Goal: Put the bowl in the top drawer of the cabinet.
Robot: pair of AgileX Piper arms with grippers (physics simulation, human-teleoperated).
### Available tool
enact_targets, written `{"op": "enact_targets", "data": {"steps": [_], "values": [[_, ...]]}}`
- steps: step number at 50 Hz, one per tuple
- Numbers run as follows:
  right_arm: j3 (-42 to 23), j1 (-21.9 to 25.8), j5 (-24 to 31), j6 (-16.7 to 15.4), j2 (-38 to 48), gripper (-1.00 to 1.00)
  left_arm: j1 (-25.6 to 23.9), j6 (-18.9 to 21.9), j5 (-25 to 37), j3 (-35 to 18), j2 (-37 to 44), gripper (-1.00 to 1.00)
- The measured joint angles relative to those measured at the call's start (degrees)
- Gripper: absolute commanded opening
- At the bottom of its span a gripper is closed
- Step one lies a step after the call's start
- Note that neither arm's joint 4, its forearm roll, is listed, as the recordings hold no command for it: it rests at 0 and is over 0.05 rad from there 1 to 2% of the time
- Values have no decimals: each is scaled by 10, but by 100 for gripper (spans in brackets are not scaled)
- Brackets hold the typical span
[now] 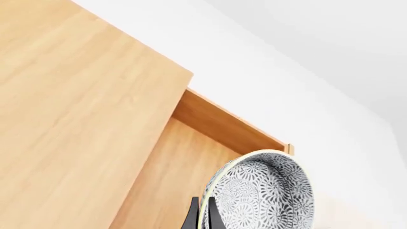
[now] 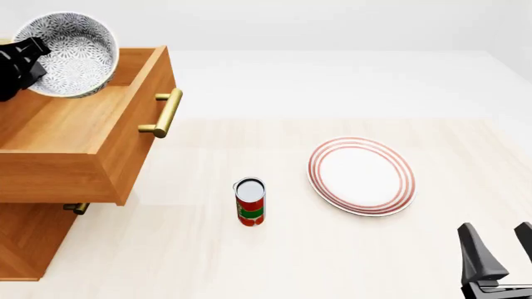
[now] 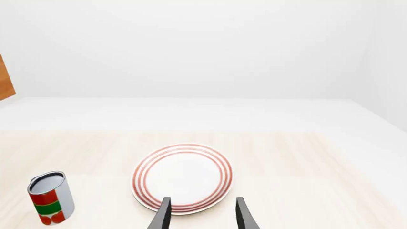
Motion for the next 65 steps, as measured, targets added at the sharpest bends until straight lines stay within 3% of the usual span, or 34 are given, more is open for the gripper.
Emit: {"op": "enact_targets", "data": {"steps": [65], "values": [[0,0,0,0,0,100,20,11,-42,7,73,-100]]}}
